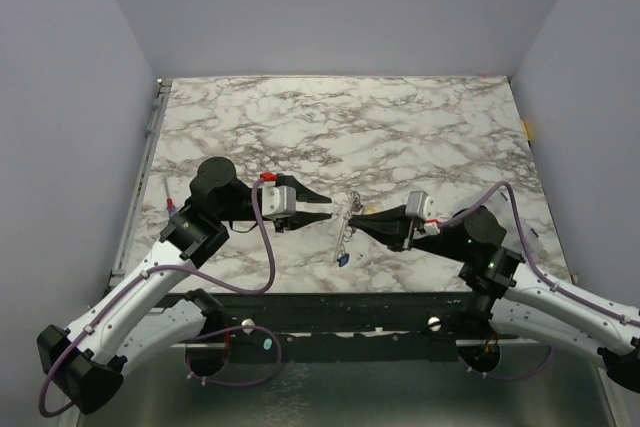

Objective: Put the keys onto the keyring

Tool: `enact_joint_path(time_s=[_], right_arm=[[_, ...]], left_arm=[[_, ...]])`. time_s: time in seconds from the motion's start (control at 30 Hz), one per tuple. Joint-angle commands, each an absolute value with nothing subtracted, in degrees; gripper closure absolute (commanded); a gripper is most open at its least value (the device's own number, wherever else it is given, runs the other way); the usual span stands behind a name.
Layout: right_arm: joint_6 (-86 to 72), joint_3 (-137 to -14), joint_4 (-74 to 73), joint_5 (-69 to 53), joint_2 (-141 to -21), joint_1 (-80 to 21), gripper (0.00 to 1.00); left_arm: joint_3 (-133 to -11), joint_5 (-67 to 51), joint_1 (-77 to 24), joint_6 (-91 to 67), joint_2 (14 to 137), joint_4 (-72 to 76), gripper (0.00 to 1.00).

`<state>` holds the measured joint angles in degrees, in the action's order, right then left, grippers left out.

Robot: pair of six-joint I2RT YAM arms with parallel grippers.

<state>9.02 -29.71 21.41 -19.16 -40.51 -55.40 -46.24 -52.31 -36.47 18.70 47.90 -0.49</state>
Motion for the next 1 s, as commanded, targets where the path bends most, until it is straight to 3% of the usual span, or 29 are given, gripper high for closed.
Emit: enact_joint_path(time_s=[0.0, 0.17, 0.97], right_arm=[[9.20, -31.18, 19.03, -19.02, -38.53, -55.34, 0.99], [9.32, -32.22, 16.90, -20.26, -37.50, -55.42, 0.99], [8.97, -32.68, 17.59, -21.30, -38.04, -55.36, 0.99]], left_arm=[[-48.47, -56.69, -36.57, 20.90, 49.53, 0.09, 0.67], [-49.59, -58.22, -36.71, 21.19, 51.99, 0.09, 0.73], [-50.05, -55.55, -43.36, 21.69, 54.73, 0.21, 0.73]])
